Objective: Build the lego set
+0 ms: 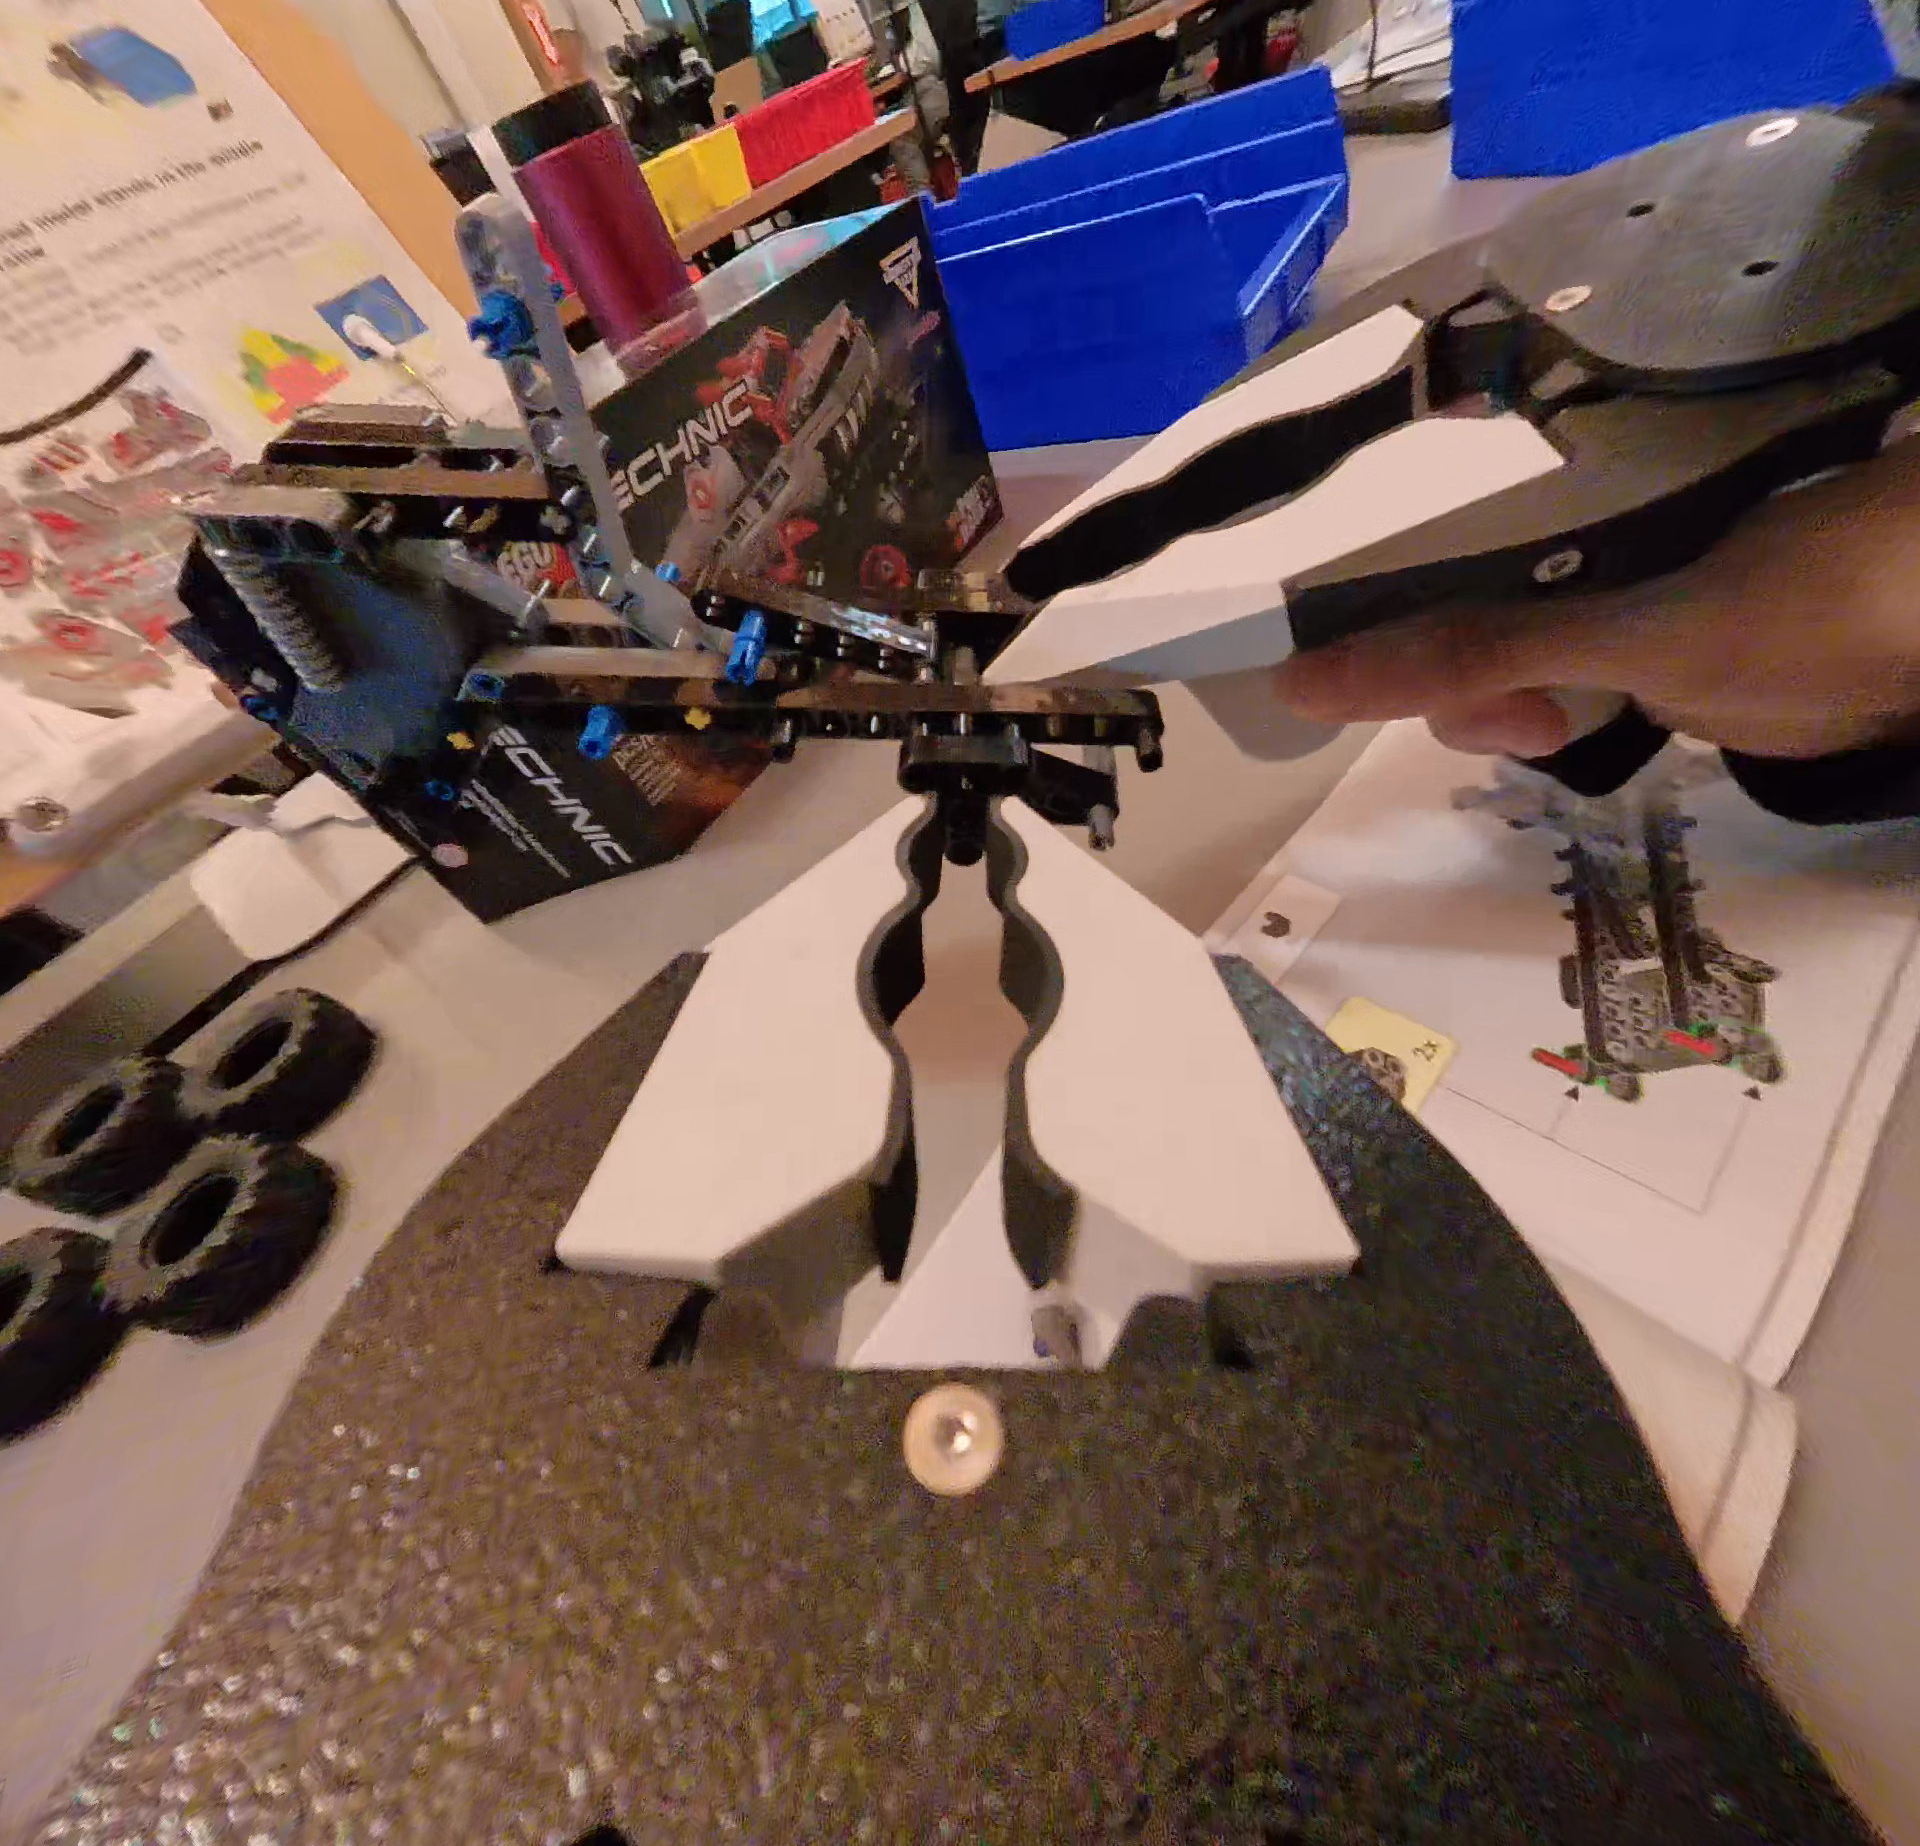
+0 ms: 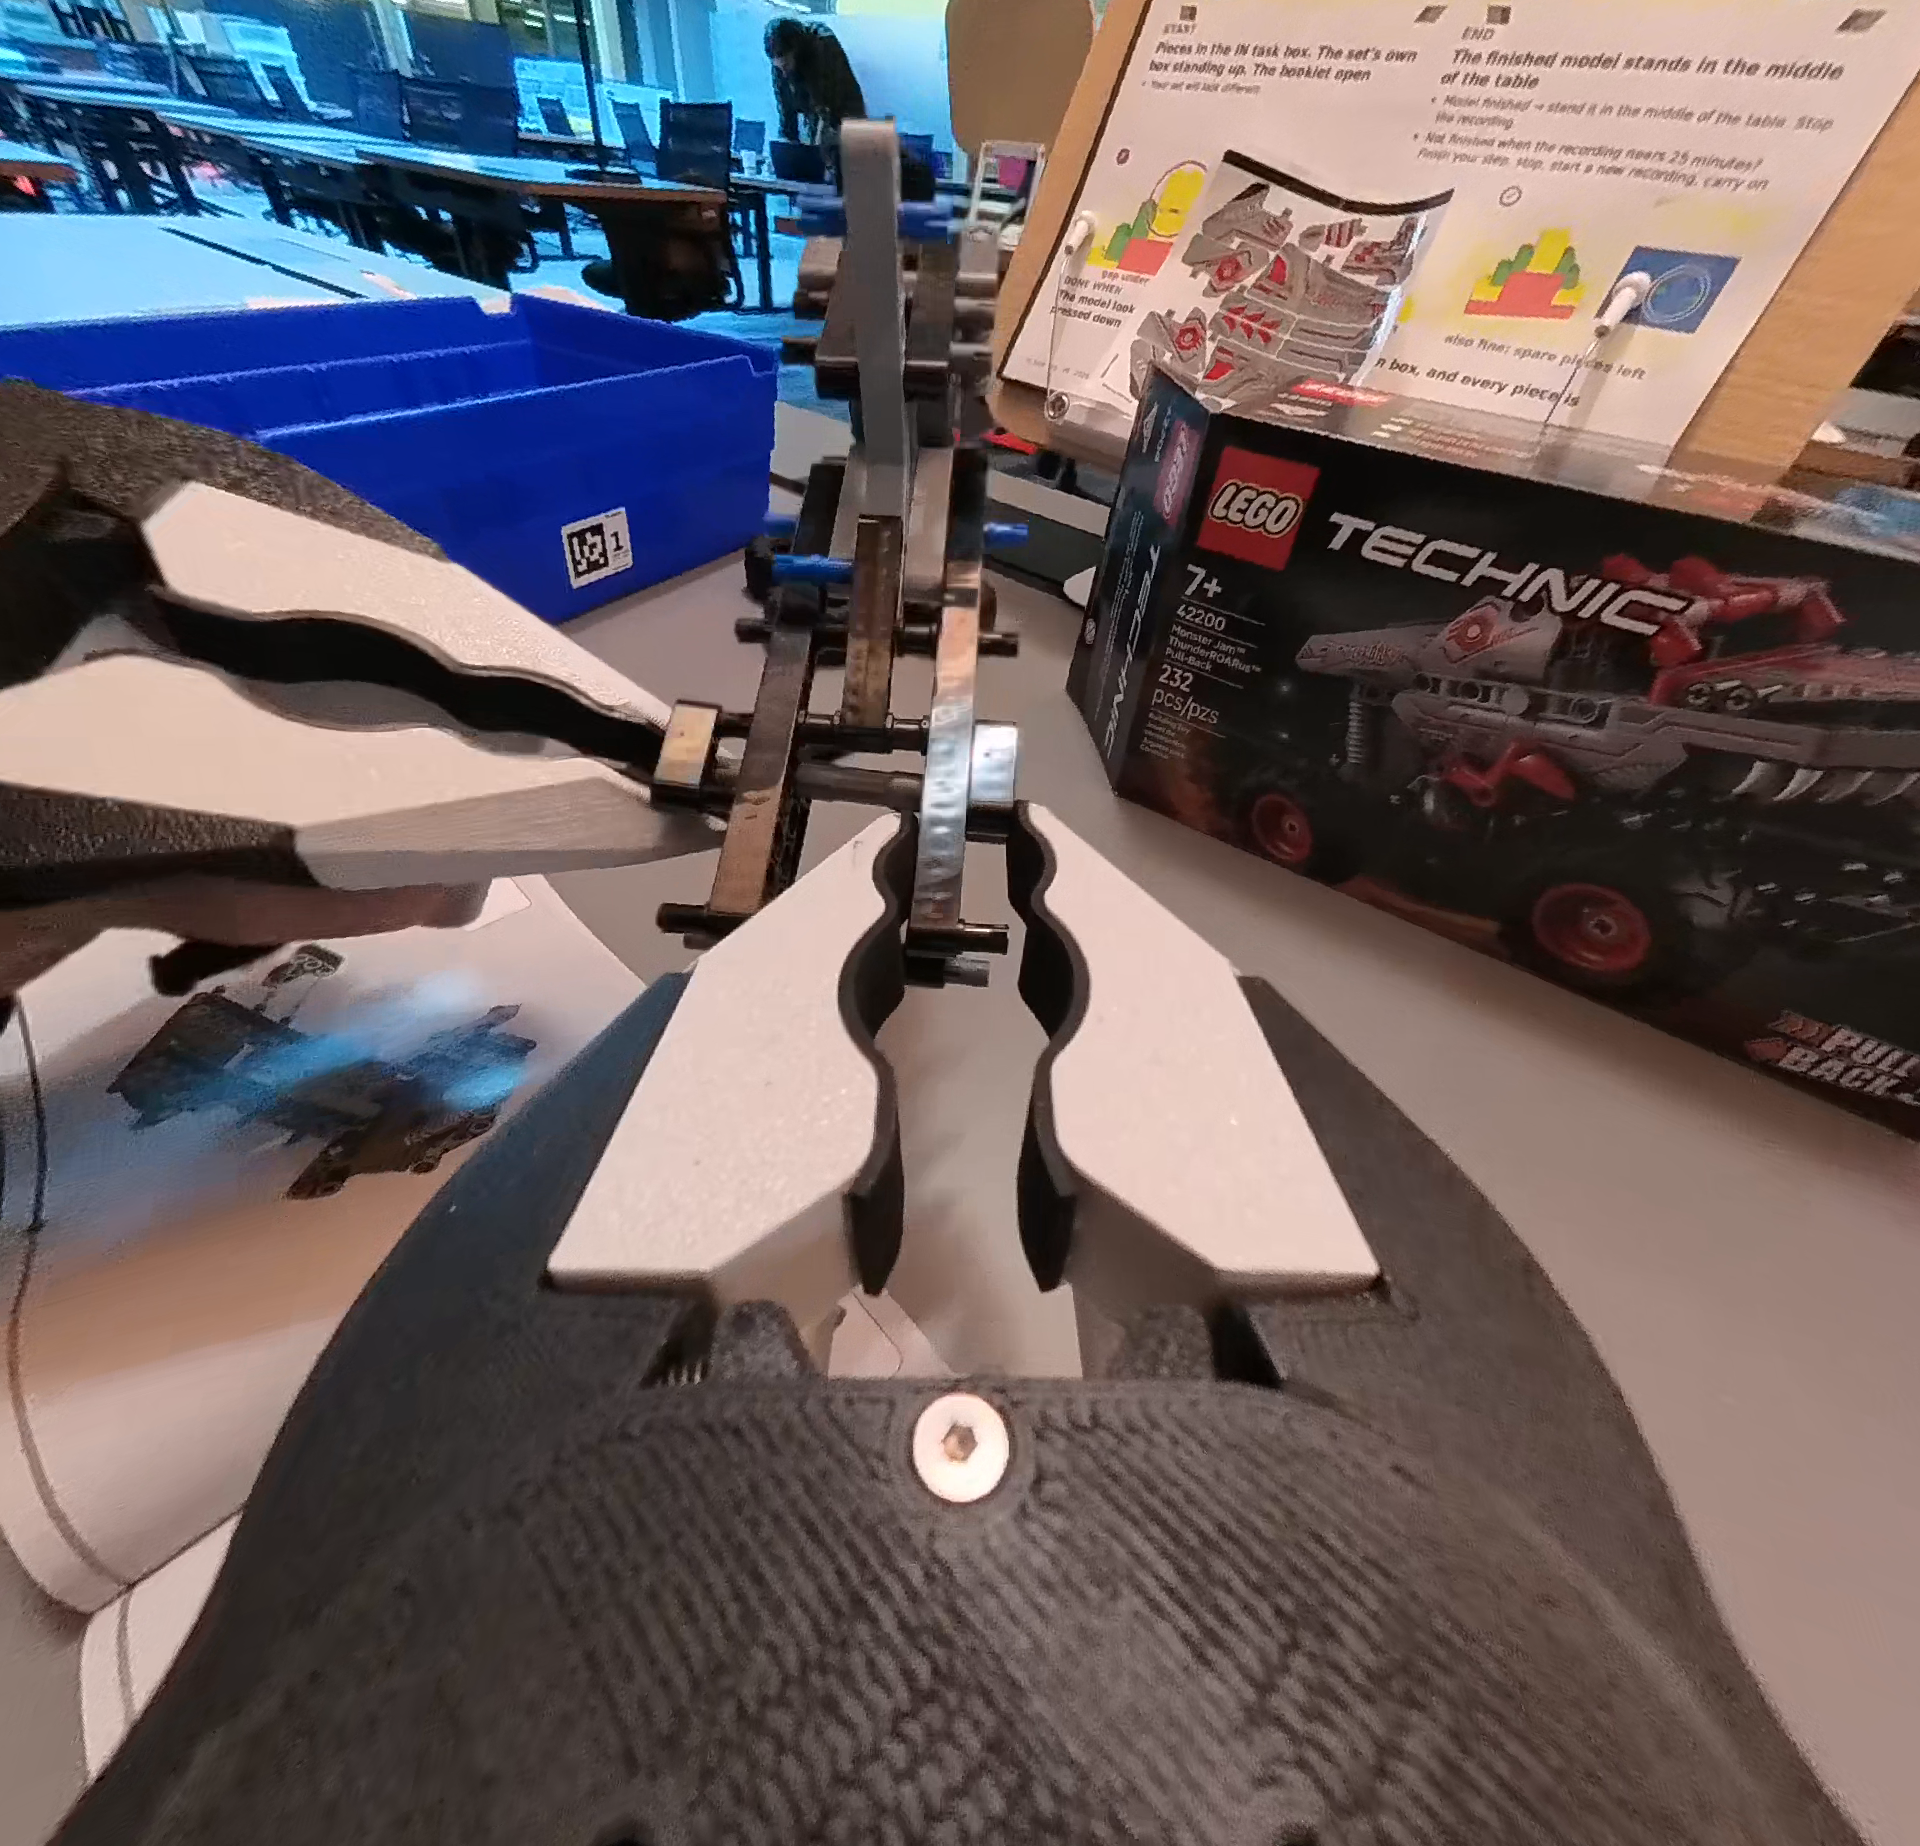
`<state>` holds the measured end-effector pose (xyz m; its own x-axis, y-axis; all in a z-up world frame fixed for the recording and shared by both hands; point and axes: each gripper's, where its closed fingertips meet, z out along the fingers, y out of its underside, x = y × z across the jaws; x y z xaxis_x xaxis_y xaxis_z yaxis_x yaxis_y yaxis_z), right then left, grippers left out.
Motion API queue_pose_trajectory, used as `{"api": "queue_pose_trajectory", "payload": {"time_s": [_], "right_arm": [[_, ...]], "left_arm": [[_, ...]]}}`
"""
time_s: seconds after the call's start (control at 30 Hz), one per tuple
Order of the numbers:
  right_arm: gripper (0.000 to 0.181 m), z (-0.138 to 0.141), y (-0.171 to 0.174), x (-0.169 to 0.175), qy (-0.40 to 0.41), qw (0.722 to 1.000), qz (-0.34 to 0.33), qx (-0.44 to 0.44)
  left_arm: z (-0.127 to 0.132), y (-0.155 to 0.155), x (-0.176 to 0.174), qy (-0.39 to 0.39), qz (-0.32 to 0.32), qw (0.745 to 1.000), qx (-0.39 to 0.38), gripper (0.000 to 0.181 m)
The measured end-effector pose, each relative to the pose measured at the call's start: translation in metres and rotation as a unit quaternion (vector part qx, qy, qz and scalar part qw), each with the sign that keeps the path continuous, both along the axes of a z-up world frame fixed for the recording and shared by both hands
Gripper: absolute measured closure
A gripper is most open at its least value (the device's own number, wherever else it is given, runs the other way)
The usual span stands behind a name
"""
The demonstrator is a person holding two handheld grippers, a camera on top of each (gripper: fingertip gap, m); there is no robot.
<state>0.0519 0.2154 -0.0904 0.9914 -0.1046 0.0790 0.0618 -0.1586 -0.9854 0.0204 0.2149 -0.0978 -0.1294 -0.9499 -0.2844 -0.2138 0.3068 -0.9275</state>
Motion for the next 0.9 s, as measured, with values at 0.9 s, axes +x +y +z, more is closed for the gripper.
{"api": "queue_pose_trajectory", "payload": {"time_s": [0.9], "right_arm": [[0.167,-0.017,-0.002,0.023,0.067,0.997,-0.014,-0.023]], "left_arm": [[-0.058,0.004,-0.023,0.2,-0.04,0.979,0.0,0.176]]}}
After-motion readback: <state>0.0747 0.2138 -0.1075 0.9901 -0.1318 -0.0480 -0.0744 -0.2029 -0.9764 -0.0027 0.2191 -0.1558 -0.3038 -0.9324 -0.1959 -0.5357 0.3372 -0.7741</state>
